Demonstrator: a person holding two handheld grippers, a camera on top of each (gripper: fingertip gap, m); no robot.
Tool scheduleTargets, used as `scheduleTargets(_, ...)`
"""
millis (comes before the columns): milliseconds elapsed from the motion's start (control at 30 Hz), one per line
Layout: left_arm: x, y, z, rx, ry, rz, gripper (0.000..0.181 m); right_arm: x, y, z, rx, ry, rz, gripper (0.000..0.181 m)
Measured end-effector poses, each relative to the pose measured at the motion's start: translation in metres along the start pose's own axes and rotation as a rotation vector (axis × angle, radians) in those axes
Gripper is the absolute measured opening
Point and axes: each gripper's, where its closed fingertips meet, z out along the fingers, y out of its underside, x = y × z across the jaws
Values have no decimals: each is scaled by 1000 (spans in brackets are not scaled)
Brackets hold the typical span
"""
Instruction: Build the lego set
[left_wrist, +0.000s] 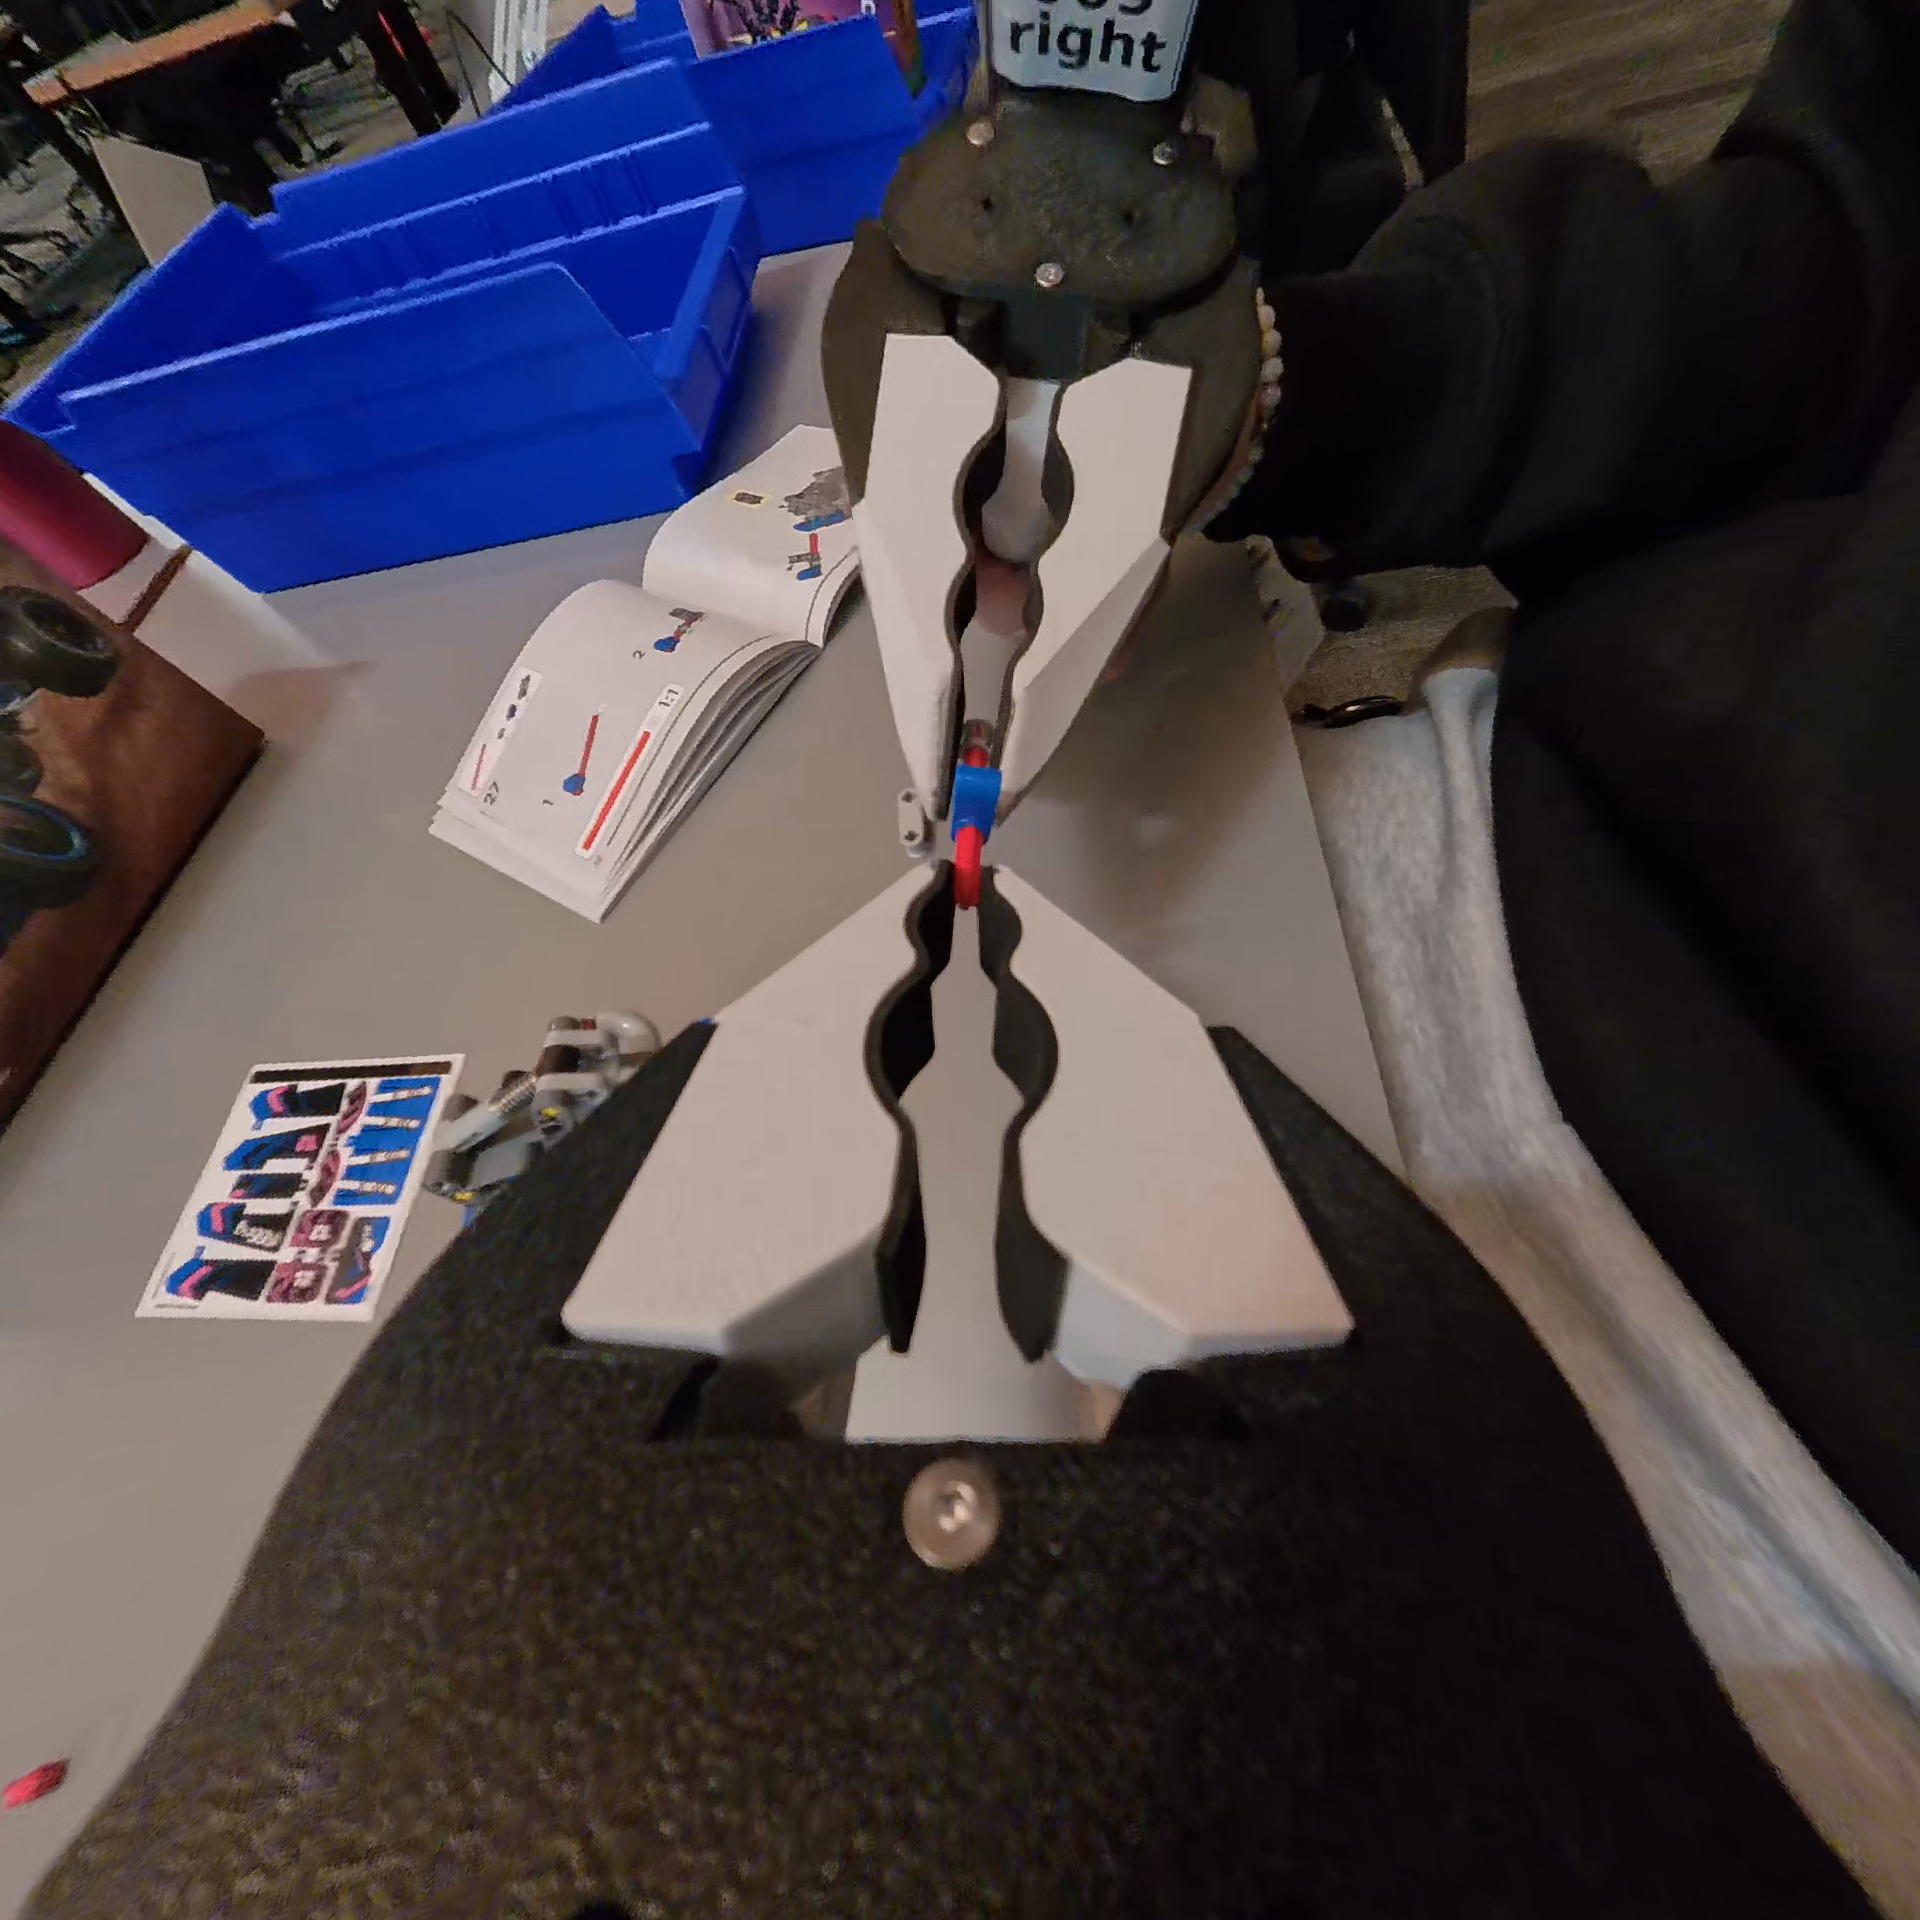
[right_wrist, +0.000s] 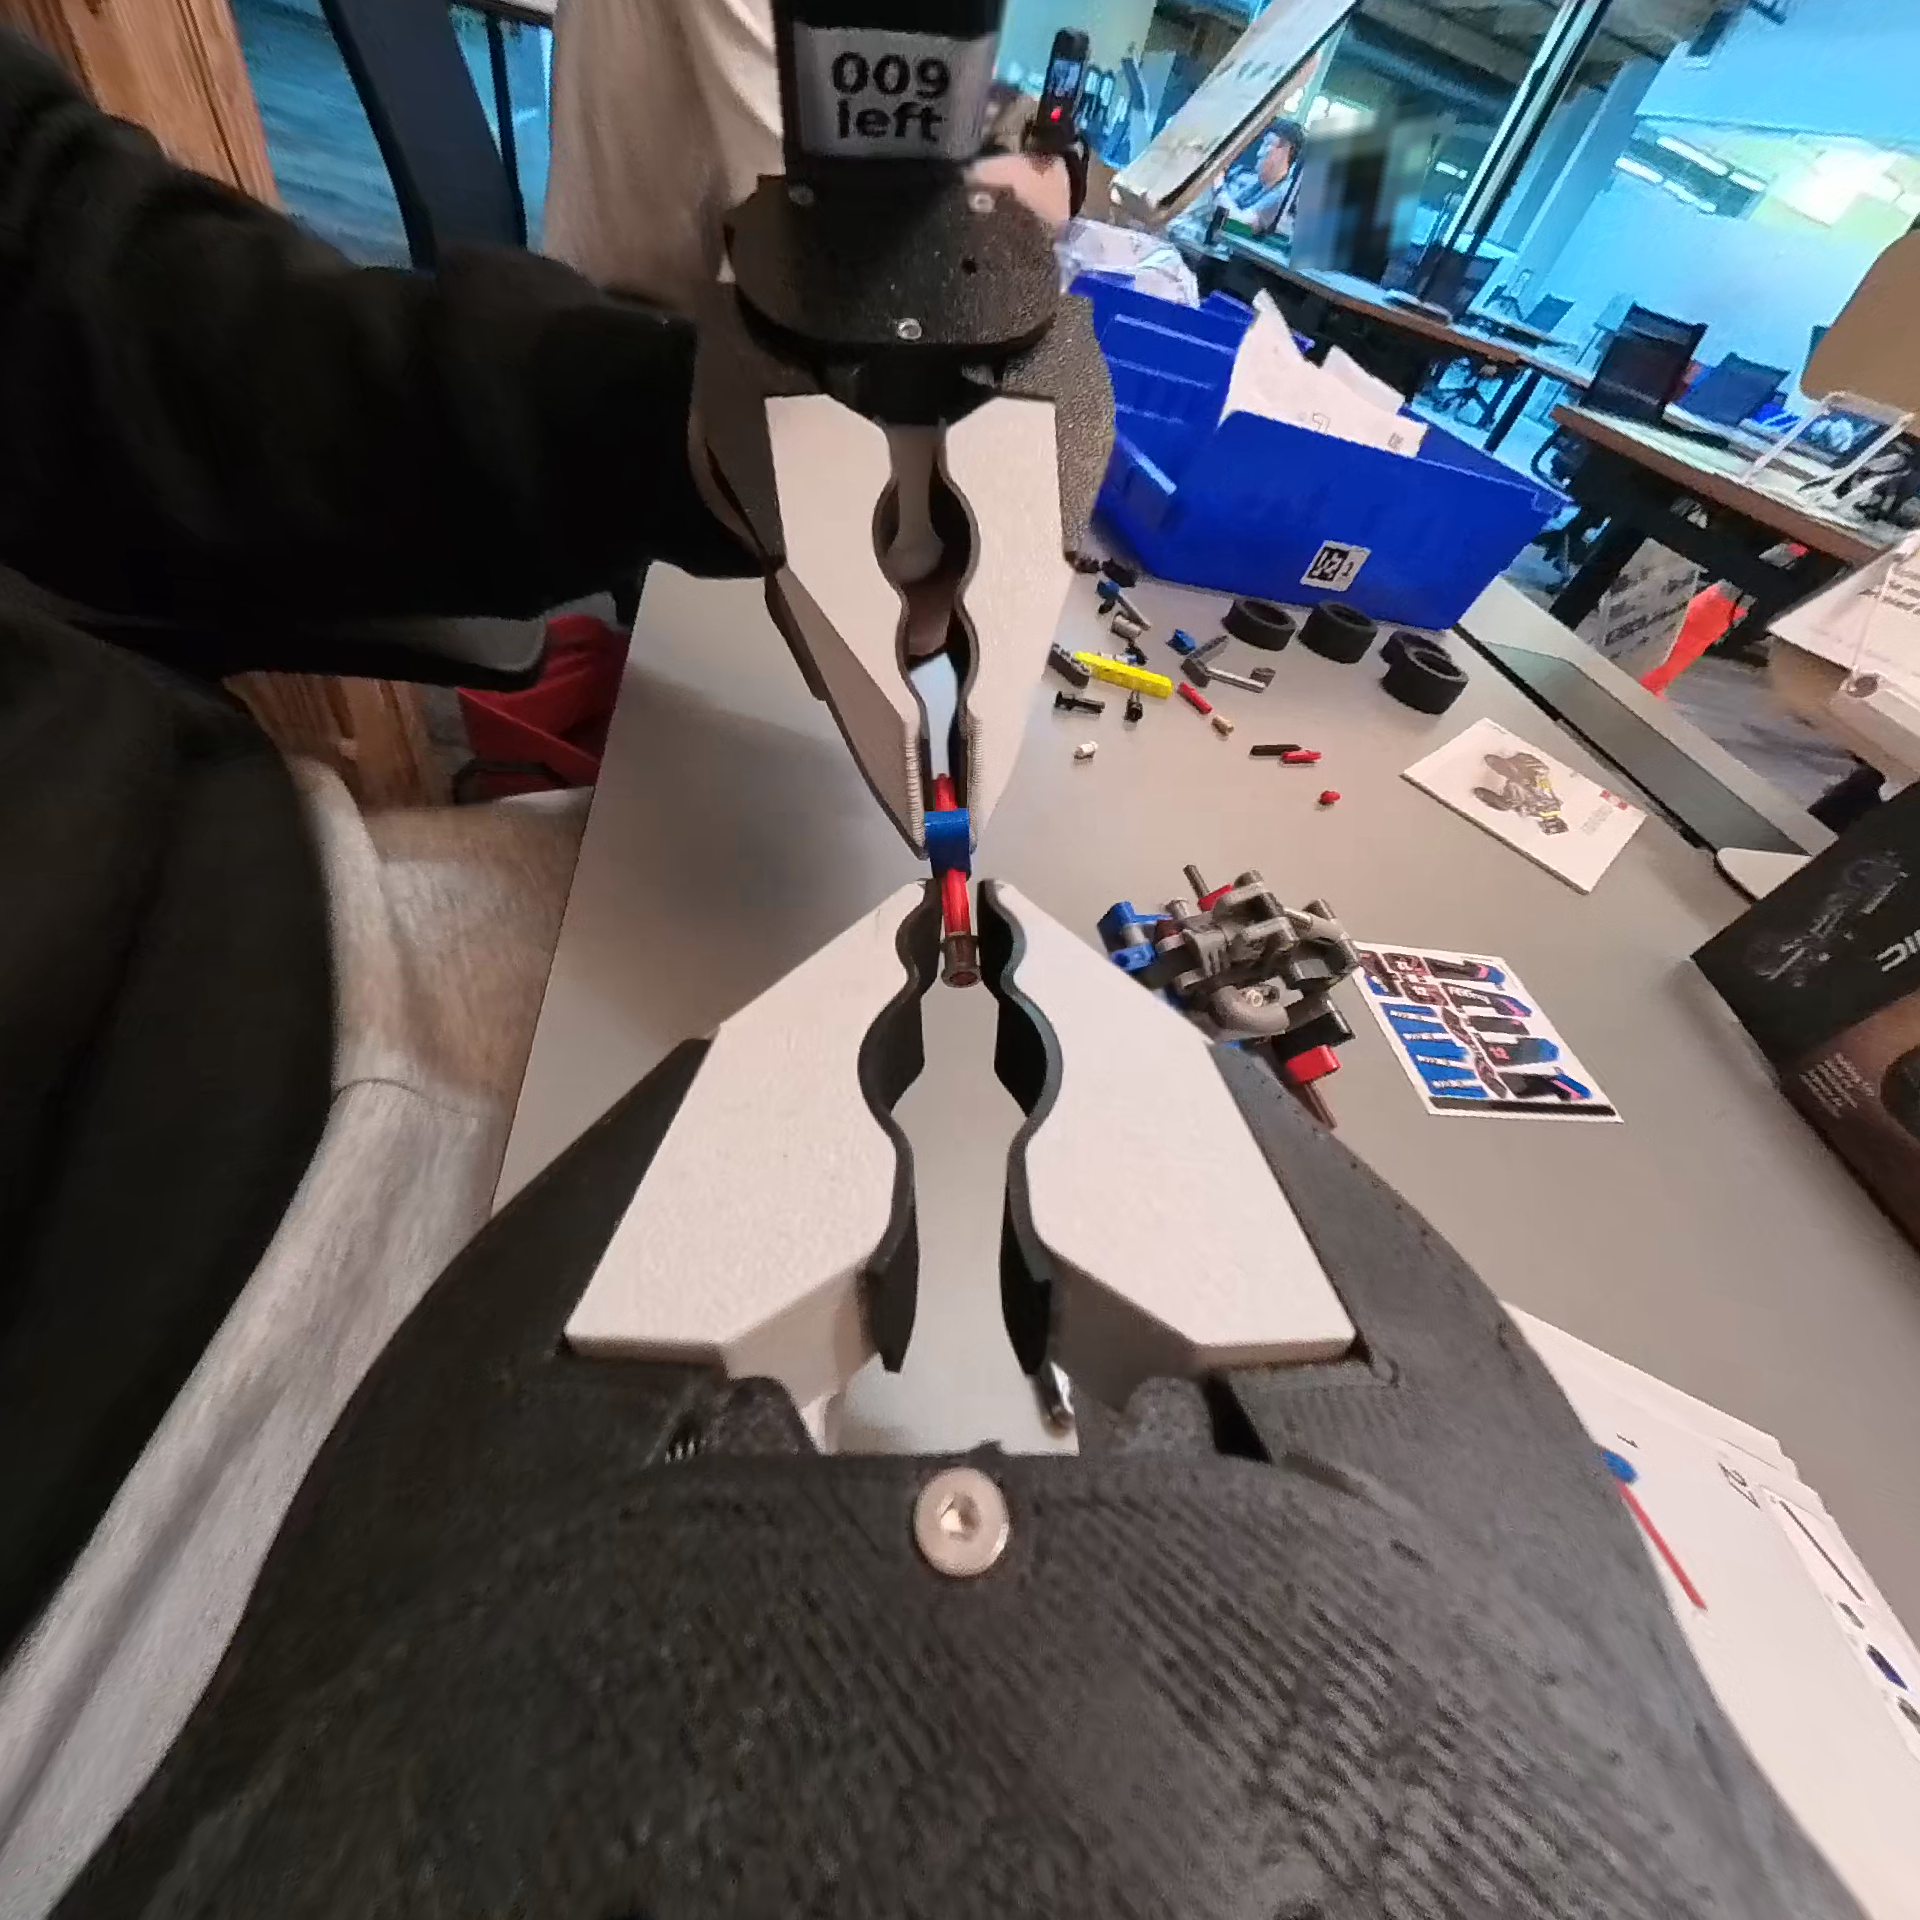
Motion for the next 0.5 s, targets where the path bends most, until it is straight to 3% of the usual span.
scheduleTargets(33, 0, 1, 1, 2, 3, -9, 1, 0, 1, 0, -12, 3, -11, 4)
scheduleTargets(267, 0, -5, 1, 17, -28, 39, 16, 5, 4, 2, -53, 22, 54, 3)
scheduleTargets(500, 3, -1, 7, 12, -11, 58, 5, -5, 9, 6, -89, -39, 79, 3)
